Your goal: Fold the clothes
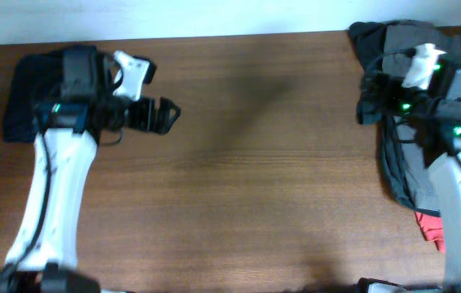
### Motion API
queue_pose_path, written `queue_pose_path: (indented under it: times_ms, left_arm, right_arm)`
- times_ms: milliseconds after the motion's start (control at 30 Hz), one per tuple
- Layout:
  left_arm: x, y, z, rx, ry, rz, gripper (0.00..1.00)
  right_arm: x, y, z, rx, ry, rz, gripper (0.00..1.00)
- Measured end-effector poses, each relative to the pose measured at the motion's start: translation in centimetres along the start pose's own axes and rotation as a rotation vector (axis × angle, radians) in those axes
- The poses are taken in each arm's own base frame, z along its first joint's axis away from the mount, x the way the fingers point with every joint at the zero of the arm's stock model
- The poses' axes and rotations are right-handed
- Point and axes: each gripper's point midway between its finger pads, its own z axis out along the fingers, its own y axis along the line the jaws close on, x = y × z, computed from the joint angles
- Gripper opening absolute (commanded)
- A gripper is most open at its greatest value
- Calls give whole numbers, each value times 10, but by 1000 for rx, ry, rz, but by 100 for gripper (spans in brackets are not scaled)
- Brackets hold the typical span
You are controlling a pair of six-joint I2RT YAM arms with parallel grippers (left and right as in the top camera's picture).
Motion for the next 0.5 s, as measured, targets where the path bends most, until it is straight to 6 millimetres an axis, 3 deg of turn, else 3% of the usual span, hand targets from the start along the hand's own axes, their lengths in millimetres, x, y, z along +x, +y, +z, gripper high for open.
queue_pose_path:
  times_ms: [167,300,433,500]
  left_arm:
    - [-1,-1,38,49,53,1,99]
    - [-10,-7,56,72,27,38,99]
    - [-32,-20,68,43,-41,112,99]
    - [-40,-29,77,31,-62,141,99]
  right_arm:
    - [8,-120,21,179,19,221,99]
    - [16,-195,15,271,-13,345,99]
    - [30,-240,3,330,-15,427,97]
    - [39,-251,1,346,0,459,96]
